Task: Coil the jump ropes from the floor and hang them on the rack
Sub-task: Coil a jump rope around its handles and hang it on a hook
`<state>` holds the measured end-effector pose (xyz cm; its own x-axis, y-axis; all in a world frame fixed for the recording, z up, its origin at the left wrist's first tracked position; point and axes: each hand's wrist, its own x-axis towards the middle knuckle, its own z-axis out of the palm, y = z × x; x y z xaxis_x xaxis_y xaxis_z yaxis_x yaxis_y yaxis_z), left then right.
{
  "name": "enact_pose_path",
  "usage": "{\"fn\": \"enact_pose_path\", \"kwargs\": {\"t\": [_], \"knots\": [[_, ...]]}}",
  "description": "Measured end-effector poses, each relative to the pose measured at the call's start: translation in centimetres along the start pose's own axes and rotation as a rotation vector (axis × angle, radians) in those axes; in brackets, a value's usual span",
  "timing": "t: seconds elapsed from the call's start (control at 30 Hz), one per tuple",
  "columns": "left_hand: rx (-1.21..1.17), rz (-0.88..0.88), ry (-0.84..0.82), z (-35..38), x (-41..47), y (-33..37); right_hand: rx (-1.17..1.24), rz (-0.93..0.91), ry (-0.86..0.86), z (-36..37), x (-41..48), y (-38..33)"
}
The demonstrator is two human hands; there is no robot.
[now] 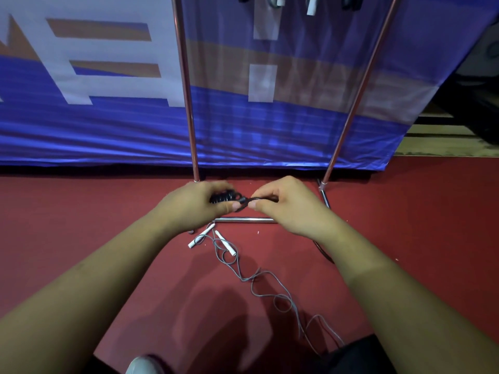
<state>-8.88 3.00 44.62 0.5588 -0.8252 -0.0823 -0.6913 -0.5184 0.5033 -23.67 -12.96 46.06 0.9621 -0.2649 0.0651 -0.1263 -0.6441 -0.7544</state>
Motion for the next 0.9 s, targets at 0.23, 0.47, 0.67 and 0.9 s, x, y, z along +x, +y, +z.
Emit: {"fn": "enact_pose_path", "kwargs": {"t": [0.23,0.47,0.67,0.9], "knots": [[-0.28,0.227,-0.292,0.2,-1.2,1.6,0.118,0.027,0.1,-0.9,-0.1,0.2],[-0.352,0.326,-0.087,0.7,-1.8,2.1,0.316,0.09,0.102,-0.4,0.2,1.0],[-0.761,0.231,0.064,1.3,-1.8,2.8,0.364,0.111,-0.075,-0.4,0.6,1.2],[-1.213,0.007,0.098,1.5,-0.7,3.4,0.328,0.1,-0.114,-0.1,0.5,2.0]]}}
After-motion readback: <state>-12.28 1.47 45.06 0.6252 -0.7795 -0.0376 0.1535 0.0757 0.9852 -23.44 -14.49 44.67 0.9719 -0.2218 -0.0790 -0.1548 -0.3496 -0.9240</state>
